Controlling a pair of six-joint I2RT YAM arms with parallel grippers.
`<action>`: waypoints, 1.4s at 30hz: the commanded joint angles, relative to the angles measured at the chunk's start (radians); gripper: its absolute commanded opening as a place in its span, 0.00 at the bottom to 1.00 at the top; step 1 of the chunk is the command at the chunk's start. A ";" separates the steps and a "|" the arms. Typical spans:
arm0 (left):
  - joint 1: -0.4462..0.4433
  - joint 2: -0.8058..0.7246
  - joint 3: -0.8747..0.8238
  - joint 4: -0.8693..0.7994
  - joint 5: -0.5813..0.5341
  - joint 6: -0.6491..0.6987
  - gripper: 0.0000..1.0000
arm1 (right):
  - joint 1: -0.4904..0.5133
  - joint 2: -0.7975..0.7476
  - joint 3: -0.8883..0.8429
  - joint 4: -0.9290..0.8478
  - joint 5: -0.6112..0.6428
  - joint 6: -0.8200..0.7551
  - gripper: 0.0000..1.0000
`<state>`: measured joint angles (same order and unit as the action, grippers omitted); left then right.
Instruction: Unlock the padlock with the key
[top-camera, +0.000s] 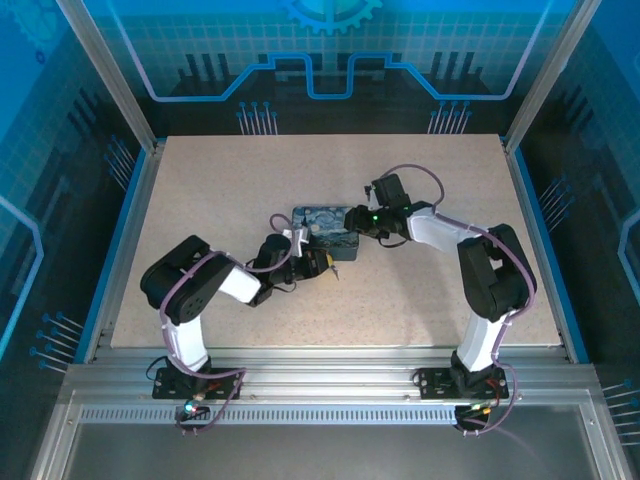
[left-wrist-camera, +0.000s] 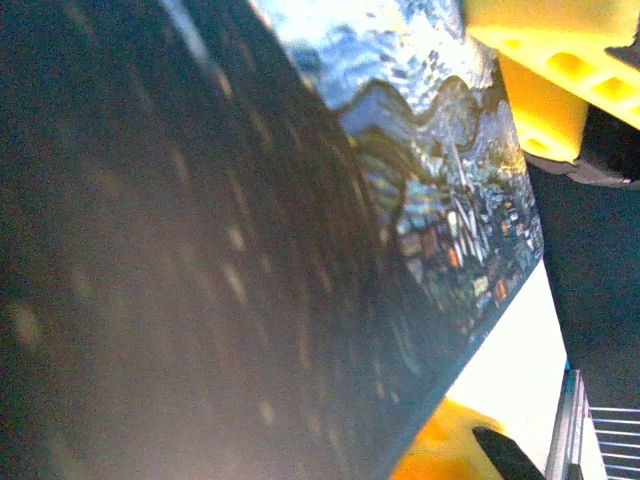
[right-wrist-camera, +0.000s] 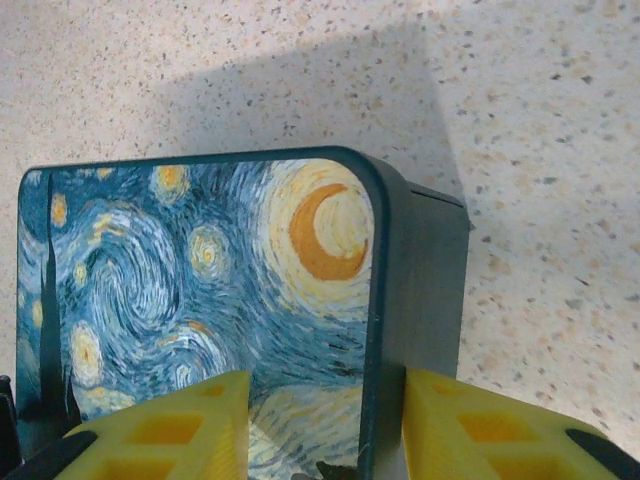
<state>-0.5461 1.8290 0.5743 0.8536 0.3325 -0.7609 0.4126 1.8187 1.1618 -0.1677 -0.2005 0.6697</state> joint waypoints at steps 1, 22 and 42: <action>0.009 -0.094 0.080 -0.231 0.123 0.022 0.00 | 0.006 0.065 0.041 -0.046 0.019 -0.023 0.42; 0.094 -0.110 0.396 -0.706 0.334 0.021 0.00 | 0.098 -0.330 -0.136 -0.162 0.162 -0.313 0.47; 0.101 -0.083 0.417 -0.732 0.373 0.011 0.00 | 0.275 -0.235 -0.141 -0.096 0.155 -0.442 0.46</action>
<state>-0.4553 1.7512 0.9535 0.1246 0.6559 -0.7597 0.6731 1.5574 0.9756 -0.2569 -0.0750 0.2615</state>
